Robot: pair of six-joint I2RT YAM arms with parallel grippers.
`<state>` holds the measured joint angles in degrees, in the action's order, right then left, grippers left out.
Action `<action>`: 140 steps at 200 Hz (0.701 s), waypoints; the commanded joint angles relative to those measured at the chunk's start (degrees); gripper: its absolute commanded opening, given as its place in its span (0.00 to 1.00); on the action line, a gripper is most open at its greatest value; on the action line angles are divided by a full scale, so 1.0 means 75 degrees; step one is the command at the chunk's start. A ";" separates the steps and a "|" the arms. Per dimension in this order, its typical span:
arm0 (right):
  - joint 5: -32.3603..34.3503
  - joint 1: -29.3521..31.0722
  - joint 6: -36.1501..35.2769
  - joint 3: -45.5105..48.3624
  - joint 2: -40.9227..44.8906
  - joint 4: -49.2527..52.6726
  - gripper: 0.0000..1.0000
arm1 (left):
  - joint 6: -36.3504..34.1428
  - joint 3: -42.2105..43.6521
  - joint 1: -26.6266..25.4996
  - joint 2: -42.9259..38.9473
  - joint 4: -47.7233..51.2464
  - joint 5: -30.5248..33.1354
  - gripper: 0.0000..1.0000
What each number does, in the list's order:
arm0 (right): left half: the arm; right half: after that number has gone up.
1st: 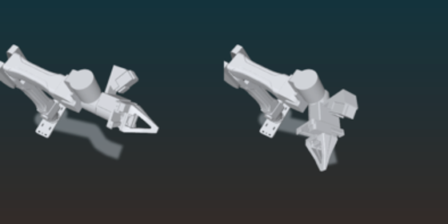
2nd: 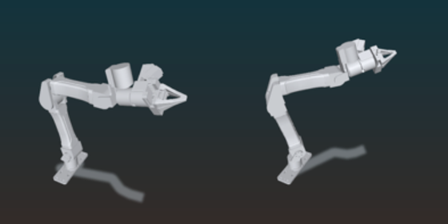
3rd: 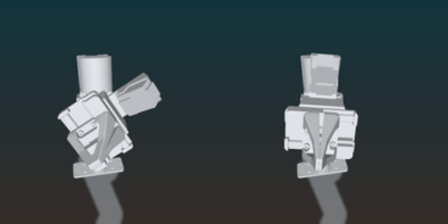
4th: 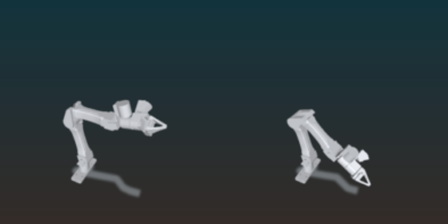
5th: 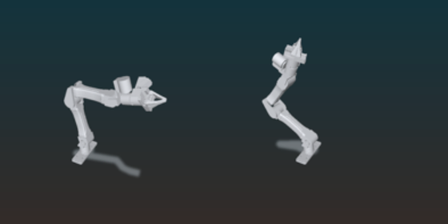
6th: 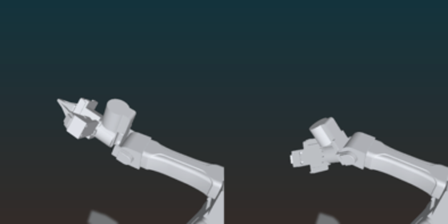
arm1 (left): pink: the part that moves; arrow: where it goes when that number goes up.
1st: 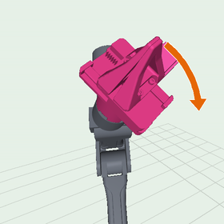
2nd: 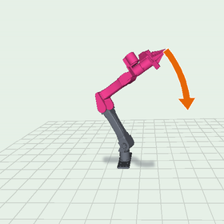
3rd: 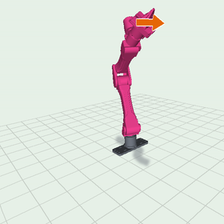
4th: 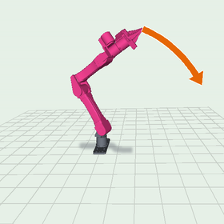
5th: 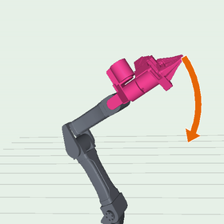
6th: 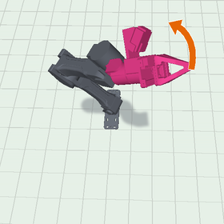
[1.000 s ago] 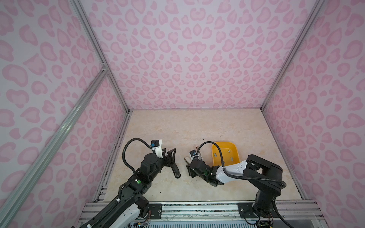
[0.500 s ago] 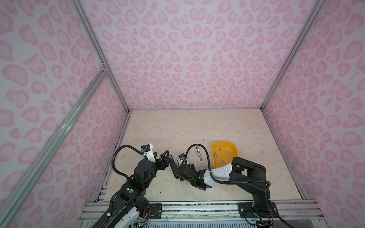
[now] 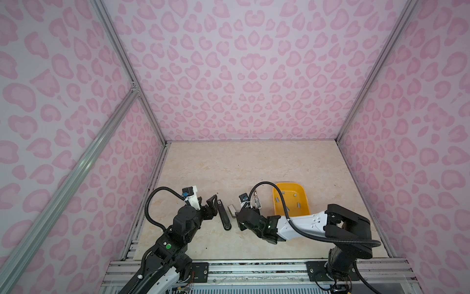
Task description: Load the staples into the stapler
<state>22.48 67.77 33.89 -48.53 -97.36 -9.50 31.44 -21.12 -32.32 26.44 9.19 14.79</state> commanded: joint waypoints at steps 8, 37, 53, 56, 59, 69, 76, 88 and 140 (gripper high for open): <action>0.0240 -0.0312 -0.0054 0.0602 0.0656 0.0258 0.56 | 0.0041 -0.0031 0.0008 0.0027 -0.0158 -0.0044 0.79; -0.0094 -0.0818 -0.0043 0.1061 0.0930 0.0247 0.61 | 0.0027 -0.0065 0.0008 0.0139 -0.0193 -0.0111 0.79; -0.0199 -0.0992 -0.0042 0.1139 0.0878 0.0266 0.63 | 0.0003 -0.0090 0.0008 0.0186 -0.0193 -0.0136 0.79; -0.0203 -0.1012 -0.0042 0.1139 0.0862 0.0280 0.63 | 0.0003 -0.0095 0.0008 0.0188 -0.0191 -0.0141 0.79; -0.0189 -0.1028 -0.0042 0.1142 0.0835 0.0287 0.63 | 0.0003 -0.0099 0.0008 0.0190 -0.0186 -0.0149 0.79; -0.0185 -0.1076 -0.0057 0.1139 0.0748 0.0294 0.64 | 0.0003 -0.0101 0.0008 0.0196 -0.0193 -0.0165 0.79; -0.0185 -0.1118 -0.0063 0.1128 0.0677 0.0294 0.65 | -0.0008 -0.0095 0.0008 0.0190 -0.0201 -0.0164 0.79; -0.0201 -0.1169 -0.0068 0.1105 0.0563 0.0273 0.66 | -0.0019 -0.0091 0.0008 0.0193 -0.0201 -0.0167 0.79; -0.0340 -0.1383 -0.0152 0.1052 -0.0019 -0.0026 0.67 | -0.0032 -0.0100 0.0008 0.0232 -0.0222 -0.0197 0.79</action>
<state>20.56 57.87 33.41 -40.51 -95.98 -7.79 31.38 -21.17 -32.32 27.94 9.17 13.67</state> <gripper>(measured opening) 0.676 0.792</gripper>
